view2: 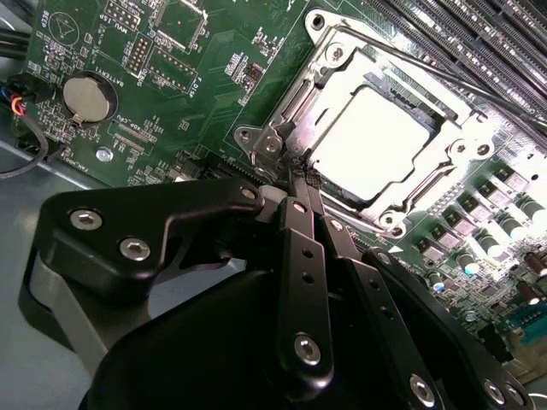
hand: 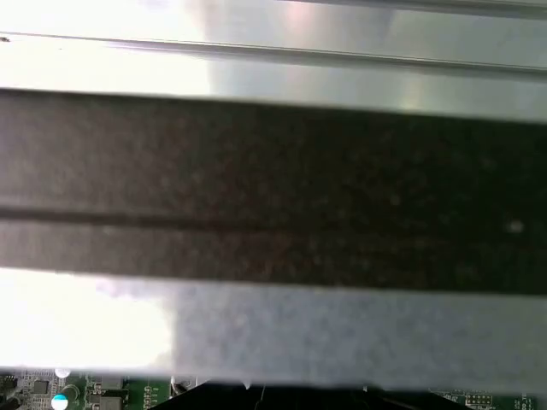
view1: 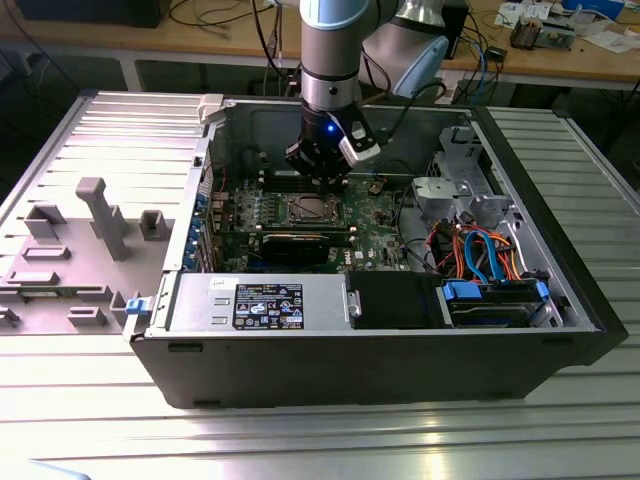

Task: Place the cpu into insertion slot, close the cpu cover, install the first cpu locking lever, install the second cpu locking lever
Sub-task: 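Install the second cpu locking lever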

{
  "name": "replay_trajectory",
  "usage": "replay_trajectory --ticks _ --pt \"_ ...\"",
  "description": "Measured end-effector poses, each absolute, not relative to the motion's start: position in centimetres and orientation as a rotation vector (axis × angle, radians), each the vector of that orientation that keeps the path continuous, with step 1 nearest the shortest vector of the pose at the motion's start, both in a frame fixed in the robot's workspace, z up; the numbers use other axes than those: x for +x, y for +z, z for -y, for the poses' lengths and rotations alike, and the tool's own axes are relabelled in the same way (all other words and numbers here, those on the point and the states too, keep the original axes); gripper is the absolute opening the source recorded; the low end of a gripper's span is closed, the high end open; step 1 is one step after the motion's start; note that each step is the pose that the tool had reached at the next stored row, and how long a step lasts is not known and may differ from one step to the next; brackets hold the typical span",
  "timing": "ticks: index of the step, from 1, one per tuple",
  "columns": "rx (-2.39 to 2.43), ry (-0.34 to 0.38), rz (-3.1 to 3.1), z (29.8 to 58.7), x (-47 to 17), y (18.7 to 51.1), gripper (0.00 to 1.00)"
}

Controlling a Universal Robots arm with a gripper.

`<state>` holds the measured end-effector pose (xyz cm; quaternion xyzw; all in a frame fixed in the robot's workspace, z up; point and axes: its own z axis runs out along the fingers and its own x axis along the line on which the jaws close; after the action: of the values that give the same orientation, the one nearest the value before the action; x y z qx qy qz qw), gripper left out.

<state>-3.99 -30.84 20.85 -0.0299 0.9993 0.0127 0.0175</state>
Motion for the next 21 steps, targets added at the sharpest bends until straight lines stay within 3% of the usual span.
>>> replay_trajectory --ticks 21 --pt "-0.093 0.039 -3.105 31.51 -3.99 20.89 0.11"
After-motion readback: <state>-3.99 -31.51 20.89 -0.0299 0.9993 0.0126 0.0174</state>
